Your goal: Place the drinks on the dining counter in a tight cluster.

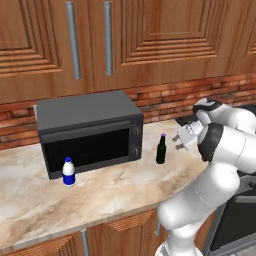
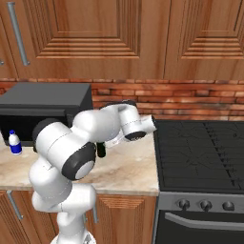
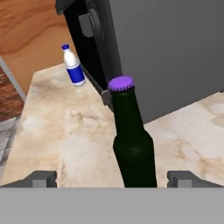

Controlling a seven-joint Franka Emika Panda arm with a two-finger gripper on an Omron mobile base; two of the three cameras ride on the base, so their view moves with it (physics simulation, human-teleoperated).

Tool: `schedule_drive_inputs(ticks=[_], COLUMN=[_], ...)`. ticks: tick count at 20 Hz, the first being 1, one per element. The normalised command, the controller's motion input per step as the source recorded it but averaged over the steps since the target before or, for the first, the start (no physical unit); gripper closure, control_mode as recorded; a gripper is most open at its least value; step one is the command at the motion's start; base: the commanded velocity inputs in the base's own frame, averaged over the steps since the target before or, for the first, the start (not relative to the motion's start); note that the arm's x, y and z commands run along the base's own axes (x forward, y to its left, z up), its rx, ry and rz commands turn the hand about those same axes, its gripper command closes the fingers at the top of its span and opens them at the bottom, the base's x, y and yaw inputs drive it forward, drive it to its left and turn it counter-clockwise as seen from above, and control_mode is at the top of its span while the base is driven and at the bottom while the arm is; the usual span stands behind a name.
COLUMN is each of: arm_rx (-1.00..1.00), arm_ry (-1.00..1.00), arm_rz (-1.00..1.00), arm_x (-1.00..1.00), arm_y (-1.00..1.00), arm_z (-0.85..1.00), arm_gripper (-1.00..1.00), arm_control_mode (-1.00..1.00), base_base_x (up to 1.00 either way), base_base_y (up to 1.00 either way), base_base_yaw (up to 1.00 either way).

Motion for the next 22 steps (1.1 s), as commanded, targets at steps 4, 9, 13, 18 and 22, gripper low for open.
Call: schedule_drive_inputs(ticks=[4, 9, 13, 18, 22], arm_rx=[0.0, 0.0, 0.0, 0.0, 0.0], arm_ry=[0.0, 0.0, 0.0, 0.0, 0.0], arm_rz=[0.0, 0.01, 0.08, 0.04, 0.02], arm_x=[0.03, 0.12, 0.35, 0.12, -0.03], arm_y=[0.11, 0.0, -0.01, 0.0, 0.09], arm_z=[-0.21, -0.23, -0.17, -0.04, 0.0], arm_gripper=[-1.0, -1.0, -1.0, -1.0, -1.0], arm_control_mode=[-1.0, -1.0, -1.0, -1.0, -1.0], base_base_x=[0.0, 0.0, 0.0, 0.0, 0.0], base_base_y=[0.0, 0.0, 0.0, 0.0, 0.0], base_base_yaw=[0.0, 0.0, 0.0, 0.0, 0.0])
